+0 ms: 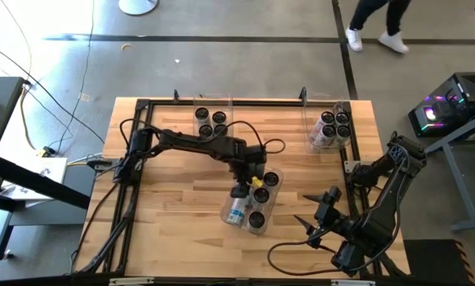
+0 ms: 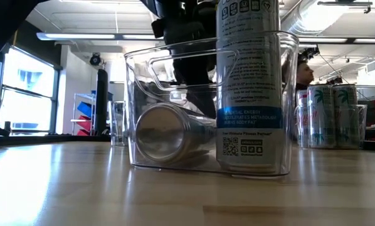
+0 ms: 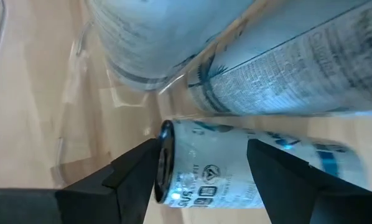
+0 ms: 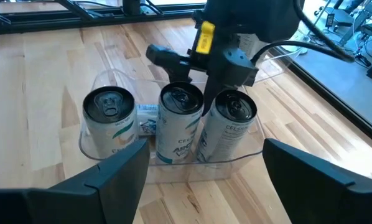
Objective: Sort soda cans
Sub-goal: Adjust the white/blue soda cans
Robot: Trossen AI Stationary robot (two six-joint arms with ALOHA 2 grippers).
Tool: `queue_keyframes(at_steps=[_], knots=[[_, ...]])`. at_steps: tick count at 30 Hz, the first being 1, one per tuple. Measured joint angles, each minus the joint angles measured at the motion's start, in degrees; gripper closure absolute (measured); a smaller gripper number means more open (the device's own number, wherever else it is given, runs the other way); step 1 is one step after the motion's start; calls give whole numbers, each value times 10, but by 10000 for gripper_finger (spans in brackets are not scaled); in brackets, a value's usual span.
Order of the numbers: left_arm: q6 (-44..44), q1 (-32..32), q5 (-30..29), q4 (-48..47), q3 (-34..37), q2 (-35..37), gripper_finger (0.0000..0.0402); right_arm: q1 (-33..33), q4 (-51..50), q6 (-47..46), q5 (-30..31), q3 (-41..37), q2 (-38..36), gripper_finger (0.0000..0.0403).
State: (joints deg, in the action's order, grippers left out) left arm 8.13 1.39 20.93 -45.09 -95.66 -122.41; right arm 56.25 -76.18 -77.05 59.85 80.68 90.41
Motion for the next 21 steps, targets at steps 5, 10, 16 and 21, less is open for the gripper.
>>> queue_keyframes(at_steps=[5,10,16,21], knots=[[-4,11,22,3,0,-1,158,0,0,0,0,0,0,93],[2,12,-21,16,1,-3,158,0,0,0,0,0,0,93],[-1,8,-21,9,1,-11,158,0,1,0,0,0,0,93],[7,5,-17,-2,-1,-24,158,0,2,0,0,0,0,93]])
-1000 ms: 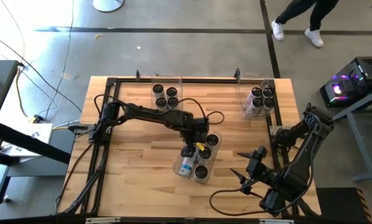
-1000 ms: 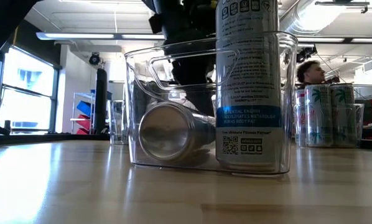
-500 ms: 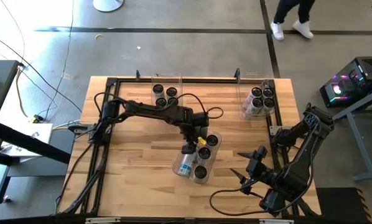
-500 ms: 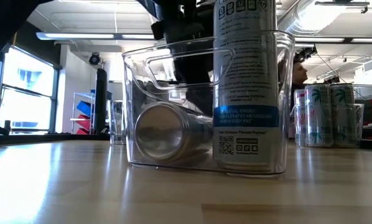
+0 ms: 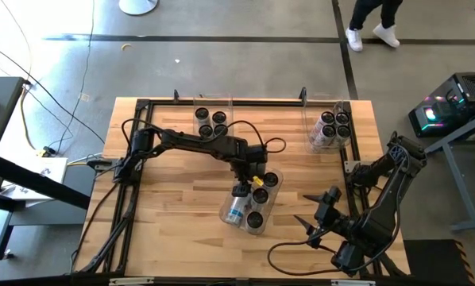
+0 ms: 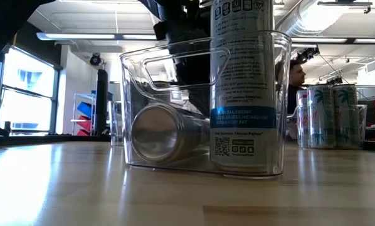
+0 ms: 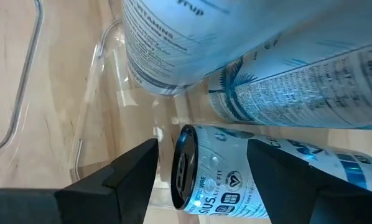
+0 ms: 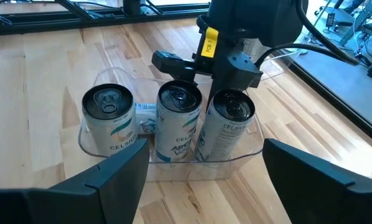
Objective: Sort soda cans
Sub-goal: Adjust the white/blue soda cans
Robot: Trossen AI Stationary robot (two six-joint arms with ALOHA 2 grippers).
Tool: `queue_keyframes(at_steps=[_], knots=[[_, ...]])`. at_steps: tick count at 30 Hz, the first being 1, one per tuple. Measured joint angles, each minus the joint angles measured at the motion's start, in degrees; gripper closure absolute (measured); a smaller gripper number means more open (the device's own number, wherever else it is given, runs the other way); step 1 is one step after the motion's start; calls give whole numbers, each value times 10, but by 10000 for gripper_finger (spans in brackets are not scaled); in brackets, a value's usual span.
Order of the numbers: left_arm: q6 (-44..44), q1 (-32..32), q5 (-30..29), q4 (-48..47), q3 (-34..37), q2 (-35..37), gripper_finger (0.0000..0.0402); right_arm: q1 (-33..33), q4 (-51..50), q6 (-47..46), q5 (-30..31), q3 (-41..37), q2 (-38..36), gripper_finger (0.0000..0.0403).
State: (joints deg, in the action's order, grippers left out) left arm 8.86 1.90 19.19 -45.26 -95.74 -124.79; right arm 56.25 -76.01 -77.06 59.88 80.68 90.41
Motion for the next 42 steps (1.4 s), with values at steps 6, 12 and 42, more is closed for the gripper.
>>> queue_keyframes(at_steps=[6,12,42], knots=[[-4,1,25,-15,0,3,158,0,0,0,0,0,0,93],[-2,-1,24,-36,2,14,158,0,0,0,0,0,0,93],[41,-72,-186,30,81,103,252,0,-7,0,-21,0,0,93]])
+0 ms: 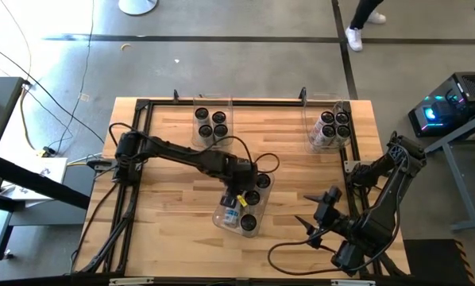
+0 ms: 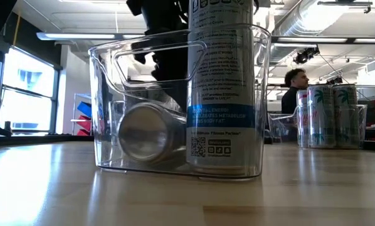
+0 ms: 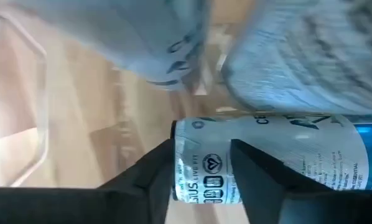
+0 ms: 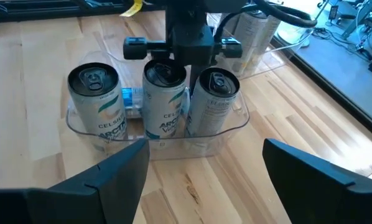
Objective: Sort soda cans
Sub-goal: Adjust the white/blue soda cans
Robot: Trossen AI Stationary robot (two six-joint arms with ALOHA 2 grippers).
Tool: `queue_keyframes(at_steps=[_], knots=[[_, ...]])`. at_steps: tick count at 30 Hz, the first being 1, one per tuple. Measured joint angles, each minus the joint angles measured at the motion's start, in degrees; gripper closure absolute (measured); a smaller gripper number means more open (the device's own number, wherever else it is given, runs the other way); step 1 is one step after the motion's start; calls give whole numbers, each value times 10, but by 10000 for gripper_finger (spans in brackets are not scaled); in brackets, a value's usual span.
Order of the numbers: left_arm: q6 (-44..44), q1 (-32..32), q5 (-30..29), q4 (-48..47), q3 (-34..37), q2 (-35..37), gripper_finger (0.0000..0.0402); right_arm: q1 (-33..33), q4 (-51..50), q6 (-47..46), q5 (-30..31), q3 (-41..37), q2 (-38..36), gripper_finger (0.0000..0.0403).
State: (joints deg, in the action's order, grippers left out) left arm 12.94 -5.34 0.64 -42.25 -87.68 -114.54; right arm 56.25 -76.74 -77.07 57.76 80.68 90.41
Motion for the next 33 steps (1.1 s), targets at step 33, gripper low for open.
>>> queue_keyframes(at_steps=[33], knots=[[-4,28,-86,39,43,-9,401,0,-6,-11,4,0,0,93]])
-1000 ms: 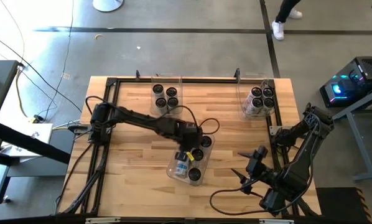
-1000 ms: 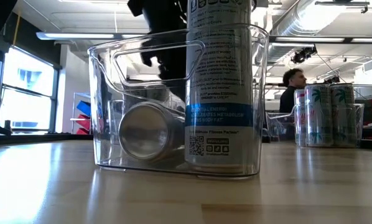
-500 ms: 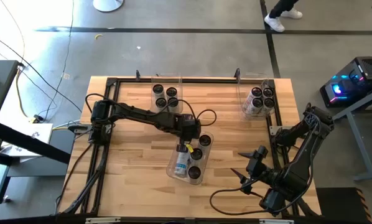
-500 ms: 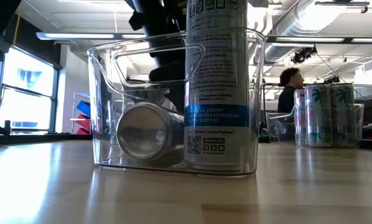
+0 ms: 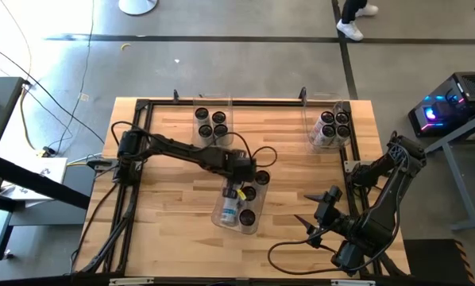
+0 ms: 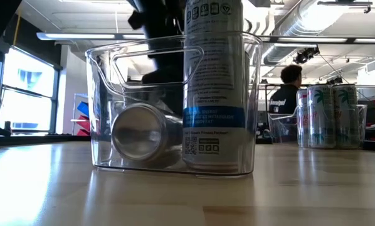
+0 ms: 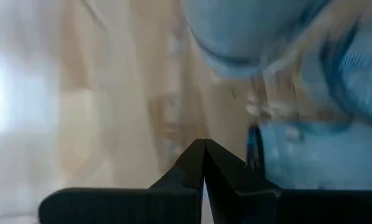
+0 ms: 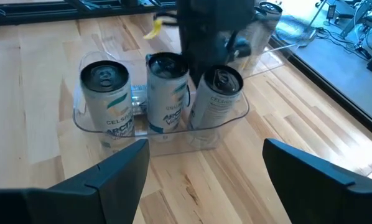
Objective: Sort soda cans
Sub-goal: Adjust the white/blue soda cans
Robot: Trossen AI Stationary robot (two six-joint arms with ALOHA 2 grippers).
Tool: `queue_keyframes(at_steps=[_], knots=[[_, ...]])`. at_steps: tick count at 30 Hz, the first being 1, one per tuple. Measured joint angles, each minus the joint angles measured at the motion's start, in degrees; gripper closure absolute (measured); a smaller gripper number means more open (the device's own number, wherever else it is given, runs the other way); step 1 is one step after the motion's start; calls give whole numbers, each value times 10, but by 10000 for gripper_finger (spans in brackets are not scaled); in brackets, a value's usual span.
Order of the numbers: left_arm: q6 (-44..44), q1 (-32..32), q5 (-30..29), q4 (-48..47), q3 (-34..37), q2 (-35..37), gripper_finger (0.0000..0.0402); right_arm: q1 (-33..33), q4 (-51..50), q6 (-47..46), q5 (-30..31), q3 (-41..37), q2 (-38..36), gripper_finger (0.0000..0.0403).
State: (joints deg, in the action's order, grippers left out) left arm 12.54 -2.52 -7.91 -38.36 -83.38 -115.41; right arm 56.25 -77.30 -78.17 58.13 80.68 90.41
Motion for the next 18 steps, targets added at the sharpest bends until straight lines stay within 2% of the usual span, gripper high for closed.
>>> queue_keyframes(at_steps=[4,7,18], knots=[[9,-14,-39,-21,-18,2,401,0,0,0,0,0,0,93],[10,-19,-36,-27,-20,2,401,0,0,0,0,0,0,93],[-20,12,60,-53,1,0,401,0,0,0,4,0,0,93]])
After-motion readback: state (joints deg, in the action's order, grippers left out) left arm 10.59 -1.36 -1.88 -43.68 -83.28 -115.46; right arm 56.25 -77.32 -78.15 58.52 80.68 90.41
